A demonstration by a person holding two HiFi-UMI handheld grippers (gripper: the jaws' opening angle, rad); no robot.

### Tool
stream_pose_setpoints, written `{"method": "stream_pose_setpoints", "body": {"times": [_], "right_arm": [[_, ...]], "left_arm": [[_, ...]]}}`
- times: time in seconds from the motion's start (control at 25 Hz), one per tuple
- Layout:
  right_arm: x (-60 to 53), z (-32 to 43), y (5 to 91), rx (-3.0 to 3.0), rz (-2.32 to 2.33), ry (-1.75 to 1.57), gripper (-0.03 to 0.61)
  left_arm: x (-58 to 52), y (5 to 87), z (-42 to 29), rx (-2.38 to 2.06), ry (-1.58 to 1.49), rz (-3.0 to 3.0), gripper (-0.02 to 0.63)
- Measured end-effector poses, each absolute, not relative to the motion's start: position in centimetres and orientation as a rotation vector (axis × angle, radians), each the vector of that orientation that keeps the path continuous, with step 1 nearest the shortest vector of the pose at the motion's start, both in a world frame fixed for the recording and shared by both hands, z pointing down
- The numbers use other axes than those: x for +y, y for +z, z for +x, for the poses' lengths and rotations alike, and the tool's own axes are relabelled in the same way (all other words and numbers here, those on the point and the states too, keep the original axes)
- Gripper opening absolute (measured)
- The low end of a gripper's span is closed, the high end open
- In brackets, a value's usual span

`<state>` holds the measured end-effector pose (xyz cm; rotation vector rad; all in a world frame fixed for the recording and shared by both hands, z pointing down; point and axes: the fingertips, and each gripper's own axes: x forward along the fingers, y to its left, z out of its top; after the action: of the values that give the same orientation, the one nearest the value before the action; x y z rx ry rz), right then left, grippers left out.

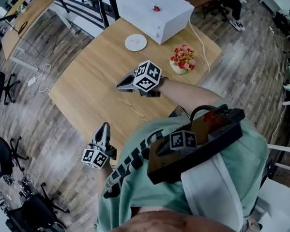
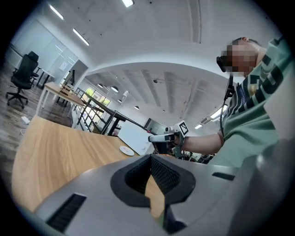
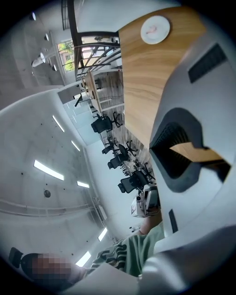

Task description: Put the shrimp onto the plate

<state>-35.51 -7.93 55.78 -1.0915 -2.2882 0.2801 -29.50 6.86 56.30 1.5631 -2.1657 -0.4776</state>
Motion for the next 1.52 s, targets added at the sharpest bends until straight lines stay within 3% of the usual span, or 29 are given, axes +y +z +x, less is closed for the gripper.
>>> {"method": "stream_pose_setpoints", "body": {"times": [0.4, 0.96, 1.52], "right_arm": [[-22.1, -23.7, 54.9, -2.436, -0.878, 0.383, 0.008], [-41.2, -0.8, 56.3, -2.583, -0.686, 0.566, 0.008], [-38.7, 3.2, 57.1, -2.698, -0.440, 0.682, 0.008]], "left_arm": [[-8.3, 53.9, -22.5, -1.952, -0.316, 1.849, 0.006], [-27.3, 53.9, -3.2, -1.736, -0.192, 1.959, 0.006], [-24.2, 53.8, -1.9, -1.591, -0.048, 2.110, 0.006]]}}
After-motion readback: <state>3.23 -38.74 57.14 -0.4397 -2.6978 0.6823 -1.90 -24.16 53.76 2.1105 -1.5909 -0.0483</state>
